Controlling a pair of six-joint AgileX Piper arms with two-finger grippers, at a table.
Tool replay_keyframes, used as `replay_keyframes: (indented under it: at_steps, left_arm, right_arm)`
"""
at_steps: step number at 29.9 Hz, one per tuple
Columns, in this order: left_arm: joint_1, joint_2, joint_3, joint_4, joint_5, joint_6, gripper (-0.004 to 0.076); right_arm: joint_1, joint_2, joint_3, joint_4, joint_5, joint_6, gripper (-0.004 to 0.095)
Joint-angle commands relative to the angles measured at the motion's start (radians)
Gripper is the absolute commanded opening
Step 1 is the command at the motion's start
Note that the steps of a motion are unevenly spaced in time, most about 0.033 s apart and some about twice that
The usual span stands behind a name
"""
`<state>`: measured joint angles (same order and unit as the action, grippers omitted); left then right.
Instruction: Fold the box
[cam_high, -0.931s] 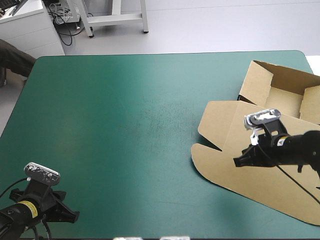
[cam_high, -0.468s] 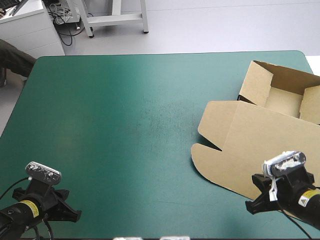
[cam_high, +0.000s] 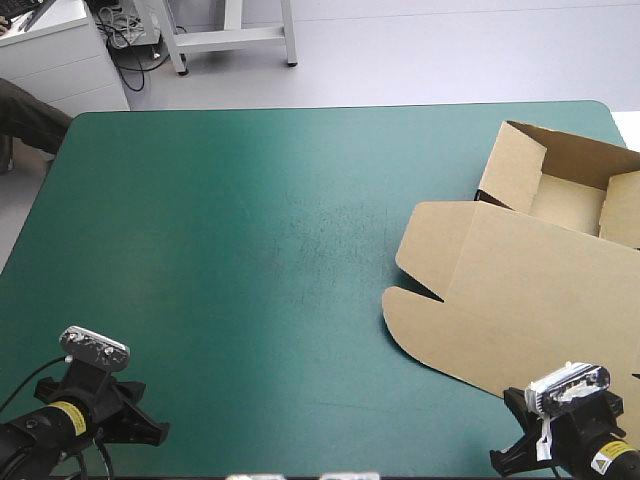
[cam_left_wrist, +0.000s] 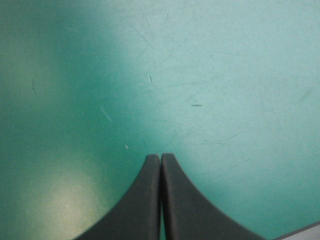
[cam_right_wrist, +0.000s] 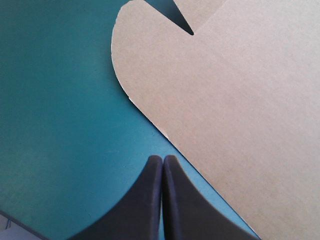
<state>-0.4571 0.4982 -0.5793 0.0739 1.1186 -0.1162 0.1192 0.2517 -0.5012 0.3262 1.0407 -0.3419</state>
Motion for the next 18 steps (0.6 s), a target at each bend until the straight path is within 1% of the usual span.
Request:
replay_keyframes:
  at_steps: [1,9,18]
  left_arm:
    - [-0.005,0.005,0.007,-0.013,-0.056,-0.007,-0.0032]
    - [-0.005,0.005,0.070,-0.014,-0.084,-0.007,-0.0032]
    - [-0.005,0.005,0.084,-0.014,-0.068,-0.007,-0.0032]
  right_arm:
    - [0.003,0.002,-0.012,0.020,-0.080,-0.020,-0.0018]
    - [0.003,0.002,-0.012,0.020,-0.097,-0.031,-0.0018]
    - [0.003,0.002,-0.012,0.022,-0.087,-0.023,-0.0018]
